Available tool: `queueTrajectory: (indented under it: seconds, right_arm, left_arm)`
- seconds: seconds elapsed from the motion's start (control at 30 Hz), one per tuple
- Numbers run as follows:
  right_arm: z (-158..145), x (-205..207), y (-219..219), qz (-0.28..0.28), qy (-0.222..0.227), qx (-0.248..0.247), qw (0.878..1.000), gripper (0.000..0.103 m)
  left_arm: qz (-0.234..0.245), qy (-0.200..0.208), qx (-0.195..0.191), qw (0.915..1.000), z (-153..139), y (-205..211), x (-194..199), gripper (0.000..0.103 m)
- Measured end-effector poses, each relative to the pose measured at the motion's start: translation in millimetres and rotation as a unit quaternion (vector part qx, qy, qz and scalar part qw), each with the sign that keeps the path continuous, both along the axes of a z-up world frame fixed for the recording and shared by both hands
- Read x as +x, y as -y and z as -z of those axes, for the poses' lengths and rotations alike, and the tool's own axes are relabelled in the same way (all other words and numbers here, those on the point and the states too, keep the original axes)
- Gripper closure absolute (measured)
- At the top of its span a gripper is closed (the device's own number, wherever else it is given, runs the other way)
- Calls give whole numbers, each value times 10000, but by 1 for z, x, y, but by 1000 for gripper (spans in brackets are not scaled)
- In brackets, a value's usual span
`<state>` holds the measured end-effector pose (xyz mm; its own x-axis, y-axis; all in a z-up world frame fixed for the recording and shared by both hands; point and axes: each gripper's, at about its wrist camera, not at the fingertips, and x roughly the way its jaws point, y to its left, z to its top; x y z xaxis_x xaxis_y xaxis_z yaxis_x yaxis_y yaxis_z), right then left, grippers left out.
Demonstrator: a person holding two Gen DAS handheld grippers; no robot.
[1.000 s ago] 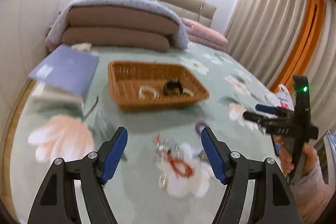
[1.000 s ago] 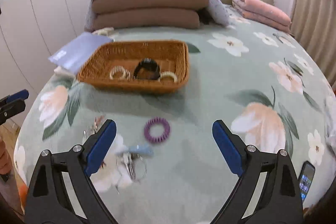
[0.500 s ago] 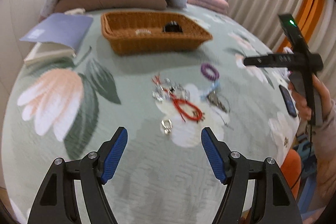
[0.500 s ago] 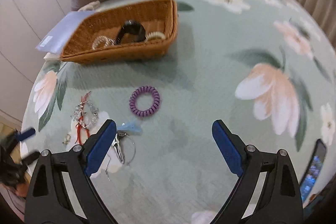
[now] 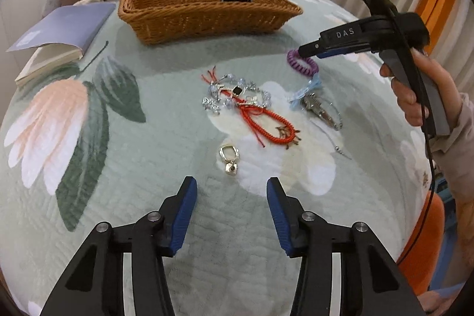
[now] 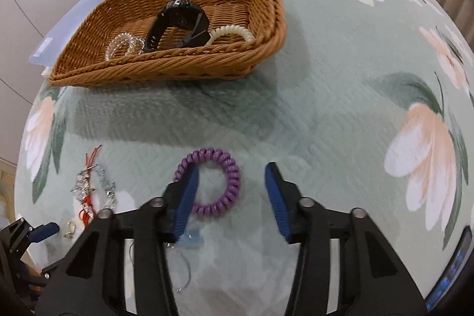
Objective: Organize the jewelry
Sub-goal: 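Grasp the purple coil bracelet with the right tool while the left tool grasps the silver ring charm, then carry the purple bracelet and ring charm into the basket and release both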
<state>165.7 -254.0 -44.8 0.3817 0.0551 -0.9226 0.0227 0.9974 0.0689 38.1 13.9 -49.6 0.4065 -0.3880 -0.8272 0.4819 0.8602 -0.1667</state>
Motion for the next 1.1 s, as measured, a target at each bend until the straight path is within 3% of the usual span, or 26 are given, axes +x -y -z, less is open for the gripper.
queueTrajectory:
  seconds: [0.1,0.17,0.23,0.27,0.33,0.43,0.57,0.73,1.1]
  right_arm:
    - [7,4,-6,-43,4,-48,10000,71]
    - [12,6,-11,-84,55,-169,9998,72]
    - [14,6,-16,-142,144,-291,9994,73]
    - [14,5,-19,-181,181,-346,9991,76]
    - [14,3,-25,-298,219,-477,9982,80]
    - [14,1,-34,-455,242,-604,9968,92]
    - [12,-10,-45,-651,264,-676,9952,92]
    - [1,-24,-45,-820,292,-313,9957,93]
    - [-51,-33,-57,-917,735,-1,9931,93]
  left_arm:
    - [-61,33,-31,10000,0,2,4,53]
    - [-128,45,-16,9999,0,5,8,59]
    - [-173,112,151,9997,3,10,11,72]
    - [-176,145,211,9995,3,11,11,75]
    - [-157,104,202,9996,2,11,12,93]
    - [-175,88,139,9997,2,9,14,92]
    - [-175,175,24,9997,1,7,12,93]
    - [-173,204,-382,9989,-10,-3,11,93]
    - [-135,512,-1198,9914,-71,-27,35,93]
